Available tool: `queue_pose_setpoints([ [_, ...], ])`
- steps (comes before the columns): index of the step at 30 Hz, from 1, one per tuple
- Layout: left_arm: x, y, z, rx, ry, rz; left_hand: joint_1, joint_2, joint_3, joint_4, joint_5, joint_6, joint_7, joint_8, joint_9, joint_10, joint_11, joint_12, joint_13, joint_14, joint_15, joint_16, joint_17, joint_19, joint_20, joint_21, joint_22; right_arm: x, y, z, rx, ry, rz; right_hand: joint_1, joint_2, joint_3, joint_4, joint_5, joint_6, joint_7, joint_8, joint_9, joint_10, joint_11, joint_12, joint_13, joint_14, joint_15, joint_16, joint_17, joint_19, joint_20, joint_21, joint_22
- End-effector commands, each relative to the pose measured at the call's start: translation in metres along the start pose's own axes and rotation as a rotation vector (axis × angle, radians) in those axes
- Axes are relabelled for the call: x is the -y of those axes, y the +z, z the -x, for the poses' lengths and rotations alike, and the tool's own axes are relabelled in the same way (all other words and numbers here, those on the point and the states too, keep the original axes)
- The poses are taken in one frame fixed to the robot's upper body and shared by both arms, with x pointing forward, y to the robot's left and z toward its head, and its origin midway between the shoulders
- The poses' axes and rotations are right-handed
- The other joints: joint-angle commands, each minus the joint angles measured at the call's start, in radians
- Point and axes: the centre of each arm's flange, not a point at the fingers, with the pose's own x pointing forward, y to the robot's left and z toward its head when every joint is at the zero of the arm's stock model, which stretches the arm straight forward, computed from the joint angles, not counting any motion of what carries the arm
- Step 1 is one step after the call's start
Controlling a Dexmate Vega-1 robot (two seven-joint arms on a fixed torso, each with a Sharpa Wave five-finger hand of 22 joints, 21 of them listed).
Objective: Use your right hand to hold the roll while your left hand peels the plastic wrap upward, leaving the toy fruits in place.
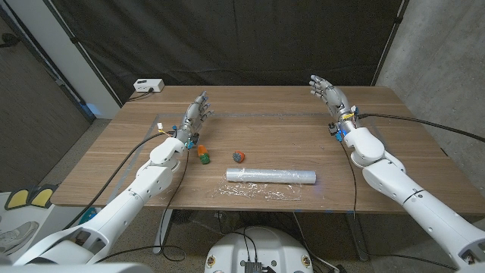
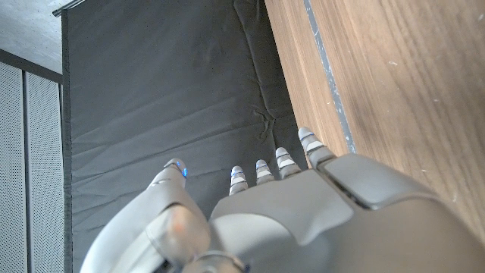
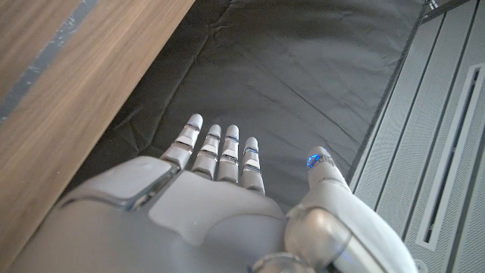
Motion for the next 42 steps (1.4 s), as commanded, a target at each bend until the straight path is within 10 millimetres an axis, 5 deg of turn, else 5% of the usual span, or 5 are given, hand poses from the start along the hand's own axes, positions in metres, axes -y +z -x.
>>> queue_pose_setpoints([
  [1,0.005,0.002,0.000,0.000,-0.018,-0.006,0.004,0.001,0.006,0.002,0.005,0.004,-0.002,0.007,0.001,0.004,0.003,0.007,0.006,0.006,0.001,0.006,0.003,0.007,0.006,0.007,0.006,-0.007,0.028,0.008,0.042,0.035,0.120,0.010,0.002,0.001,-0.007,-0.005,0.012,0.001,0.010,0.003,0.019,0.002,0.009,0.002,0.013,-0.003,0.010,0.002,0.010,0.002,0.004,0.003],
  [42,0.020,0.006,-0.004,-0.015,-0.086,-0.021,0.011,0.003,0.010,0.002,0.004,0.021,0.002,0.011,0.000,0.023,0.007,0.011,0.008,0.033,0.000,0.007,0.005,0.020,0.011,0.014,0.008,-0.055,0.108,0.038,0.055,0.298,0.560,0.013,0.013,0.007,-0.009,-0.012,0.065,0.004,0.015,0.003,0.084,-0.005,0.024,0.001,0.097,-0.020,0.018,0.002,0.042,0.022,0.006,0.004],
])
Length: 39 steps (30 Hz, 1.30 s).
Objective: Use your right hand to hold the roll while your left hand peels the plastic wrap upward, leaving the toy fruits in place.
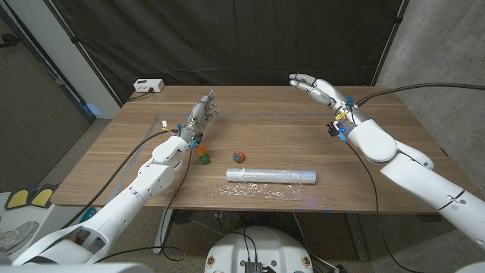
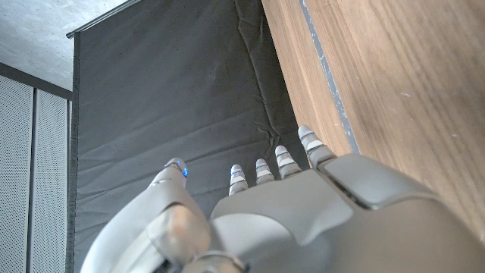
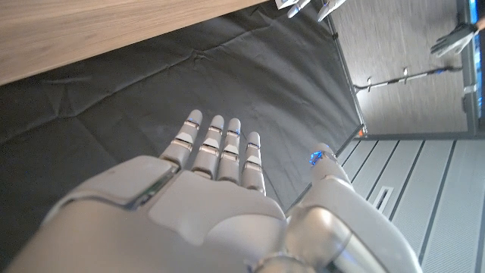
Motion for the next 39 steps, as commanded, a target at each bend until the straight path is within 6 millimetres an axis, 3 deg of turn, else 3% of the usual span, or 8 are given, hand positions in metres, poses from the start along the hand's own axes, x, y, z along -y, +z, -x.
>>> queue_pose_setpoints([
  [1,0.004,0.002,-0.002,-0.004,-0.023,-0.009,0.008,0.000,0.010,0.002,0.004,0.005,-0.004,0.004,0.000,0.008,-0.001,0.009,0.003,0.005,0.001,0.007,0.005,0.008,0.007,0.007,0.003,-0.008,0.024,0.008,-0.012,0.080,0.125,0.005,0.005,0.006,0.001,-0.004,0.009,-0.001,0.004,0.003,0.008,0.000,0.006,0.003,0.013,-0.001,0.002,0.002,0.011,0.000,0.006,0.005],
  [17,0.011,0.004,-0.003,-0.006,-0.052,-0.010,0.010,0.000,0.011,0.001,0.004,0.007,-0.003,0.003,0.000,0.011,0.001,0.008,0.003,0.014,0.000,0.008,0.005,0.011,0.008,0.008,0.003,-0.016,0.047,0.016,-0.063,0.196,0.252,0.005,0.007,0.008,0.001,-0.005,0.009,-0.001,0.000,0.004,0.010,0.000,0.004,0.003,0.013,-0.005,-0.004,0.002,0.008,0.000,0.003,0.005],
  [39,0.024,0.001,-0.009,-0.016,-0.100,-0.005,0.013,0.000,0.012,0.001,0.004,0.005,-0.002,0.002,0.000,0.012,0.000,0.007,0.003,0.016,0.000,0.006,0.006,0.011,0.008,0.008,0.003,-0.031,0.063,0.023,-0.111,0.348,0.319,0.003,0.009,0.009,0.002,-0.005,-0.015,-0.006,-0.012,0.004,-0.007,-0.003,-0.007,0.004,0.009,-0.007,-0.012,0.003,0.009,0.002,-0.001,0.005],
])
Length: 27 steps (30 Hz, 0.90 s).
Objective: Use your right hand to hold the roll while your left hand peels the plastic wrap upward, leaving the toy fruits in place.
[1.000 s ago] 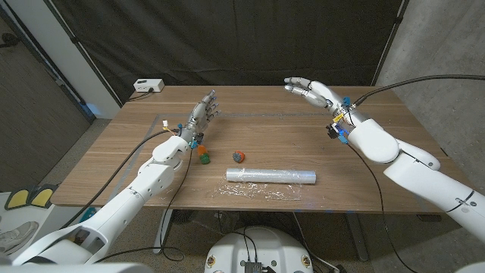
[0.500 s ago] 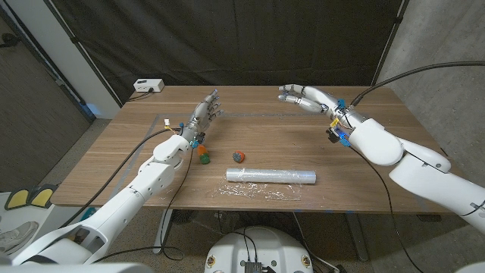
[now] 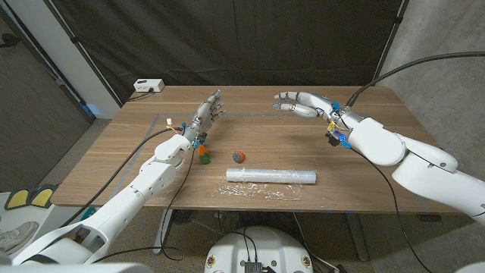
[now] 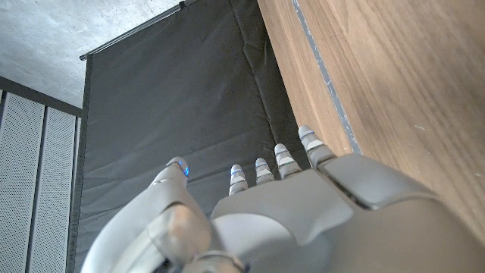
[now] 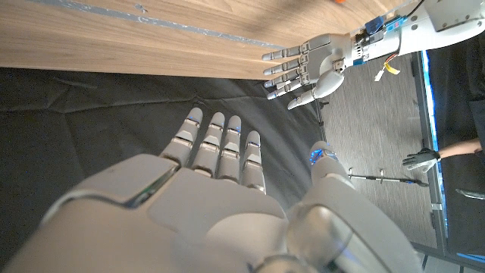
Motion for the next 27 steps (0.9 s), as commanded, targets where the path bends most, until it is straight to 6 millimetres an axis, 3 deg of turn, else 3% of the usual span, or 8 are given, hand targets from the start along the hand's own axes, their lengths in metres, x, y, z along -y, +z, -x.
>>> queue_pose_setpoints([
  [1,0.007,-0.002,-0.004,-0.006,-0.027,0.004,0.006,-0.007,0.005,-0.001,0.004,0.005,-0.002,0.002,0.000,0.005,-0.001,0.002,0.004,0.001,0.001,0.005,0.001,0.008,0.005,0.009,0.004,-0.006,0.013,0.004,-0.021,0.091,0.047,0.003,0.010,0.006,-0.001,-0.005,-0.007,0.001,-0.004,0.004,-0.004,0.000,-0.002,0.003,0.000,-0.005,-0.003,0.003,0.009,0.002,-0.001,0.005],
  [27,0.014,-0.003,-0.010,-0.026,-0.047,0.005,0.009,-0.006,0.006,0.000,0.003,0.004,0.002,0.001,0.000,0.003,-0.004,-0.001,0.004,0.004,0.004,0.002,0.002,0.010,0.005,0.010,0.004,-0.024,0.019,0.001,-0.168,0.325,0.157,0.013,0.014,0.007,-0.007,-0.008,0.012,0.008,0.003,0.004,0.007,0.003,-0.002,0.004,0.005,-0.007,-0.005,0.003,0.013,-0.003,-0.004,0.006],
])
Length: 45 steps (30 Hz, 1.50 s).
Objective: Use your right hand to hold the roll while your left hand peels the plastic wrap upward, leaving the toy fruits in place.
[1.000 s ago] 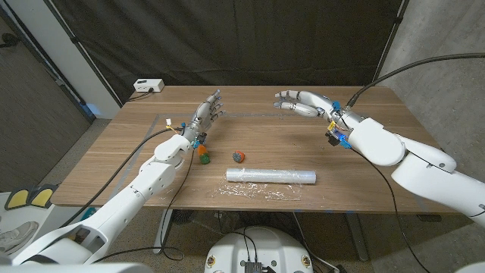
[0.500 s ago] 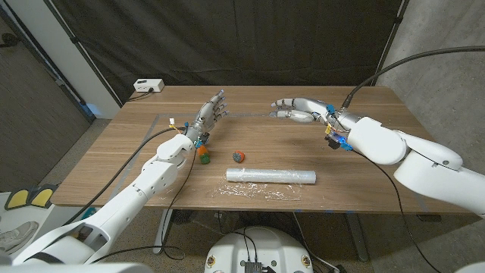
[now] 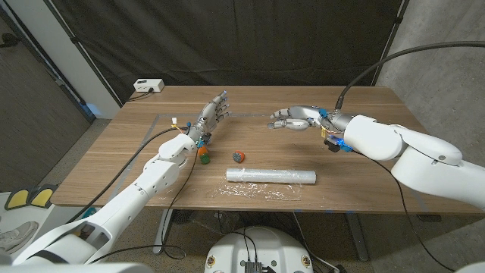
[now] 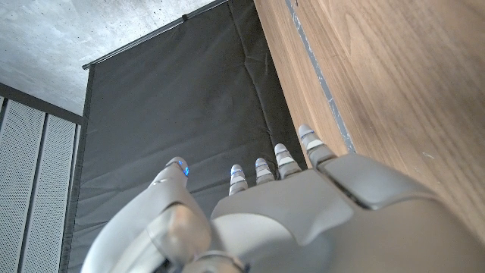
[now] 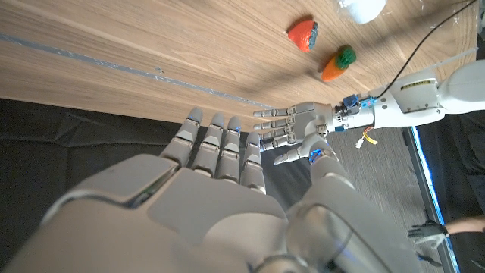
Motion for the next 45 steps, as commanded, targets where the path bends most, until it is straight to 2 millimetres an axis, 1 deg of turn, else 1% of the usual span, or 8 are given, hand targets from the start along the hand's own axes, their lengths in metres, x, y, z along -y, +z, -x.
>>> queue_pose_setpoints([
  [1,0.003,0.000,-0.003,-0.009,-0.010,-0.002,0.008,-0.005,0.006,0.000,0.003,0.004,0.002,0.001,0.000,0.004,-0.004,-0.001,0.004,0.004,0.004,0.002,0.002,0.004,-0.001,0.004,0.004,-0.010,0.003,-0.001,-0.056,0.083,0.034,0.008,0.009,0.005,-0.005,0.000,0.014,0.002,0.003,0.004,0.013,0.000,-0.002,0.001,0.009,-0.003,-0.002,0.003,0.010,0.001,-0.004,0.006],
  [10,0.005,-0.003,-0.008,-0.020,-0.024,0.002,0.009,-0.005,0.007,0.000,0.003,0.004,0.002,0.001,0.000,0.003,0.000,-0.001,0.004,0.004,0.004,0.001,0.002,0.004,-0.001,0.004,0.004,-0.015,0.003,-0.001,-0.091,0.120,0.033,0.012,0.010,0.005,-0.007,-0.001,0.026,0.004,0.006,0.004,0.022,0.003,0.000,0.002,0.017,-0.003,0.000,0.003,0.015,-0.002,-0.003,0.006],
  [28,0.009,-0.005,-0.014,-0.029,-0.055,0.004,0.011,-0.004,0.008,0.000,0.003,0.000,0.003,-0.001,0.000,0.003,0.000,-0.002,0.004,0.005,0.004,0.000,0.003,0.004,0.000,0.004,0.004,-0.032,0.013,0.002,-0.175,0.195,0.059,0.023,0.015,0.008,-0.011,-0.001,0.026,0.005,0.004,0.004,0.027,0.004,0.000,0.002,0.025,-0.005,0.000,0.002,0.025,-0.007,-0.001,0.006],
  [34,0.008,-0.007,-0.015,-0.035,-0.064,0.004,0.011,-0.004,0.008,0.001,0.003,0.000,0.004,-0.001,0.000,0.004,0.001,-0.002,0.004,0.005,0.003,0.000,0.003,0.004,0.000,0.004,0.004,-0.041,0.017,-0.002,-0.183,0.218,0.057,0.027,0.017,0.009,-0.012,-0.001,0.023,0.005,0.002,0.004,0.026,0.002,-0.002,0.002,0.025,-0.006,-0.001,0.002,0.026,-0.007,-0.001,0.006],
  [39,0.007,-0.007,-0.015,-0.039,-0.075,0.004,0.012,-0.004,0.008,0.001,0.003,-0.001,0.003,-0.001,0.000,0.004,0.001,-0.002,0.005,0.005,0.005,0.000,0.003,0.004,0.000,0.004,0.004,-0.050,0.023,-0.007,-0.174,0.233,0.064,0.044,0.023,0.015,-0.019,0.000,-0.006,0.006,-0.009,0.005,0.003,-0.006,-0.013,0.002,0.014,-0.015,-0.008,0.001,0.025,-0.010,-0.004,0.006],
  [45,0.006,-0.008,-0.014,-0.048,-0.086,0.003,0.012,-0.003,0.008,0.001,0.003,-0.001,0.002,-0.001,0.000,0.004,0.001,-0.002,0.005,0.005,0.005,-0.001,0.003,0.003,0.000,0.004,0.004,-0.060,0.028,-0.012,-0.169,0.253,0.059,0.053,0.026,0.018,-0.022,0.001,-0.008,0.006,-0.009,0.005,-0.001,-0.008,-0.016,0.002,0.011,-0.018,-0.009,0.001,0.024,-0.016,-0.005,0.006],
])
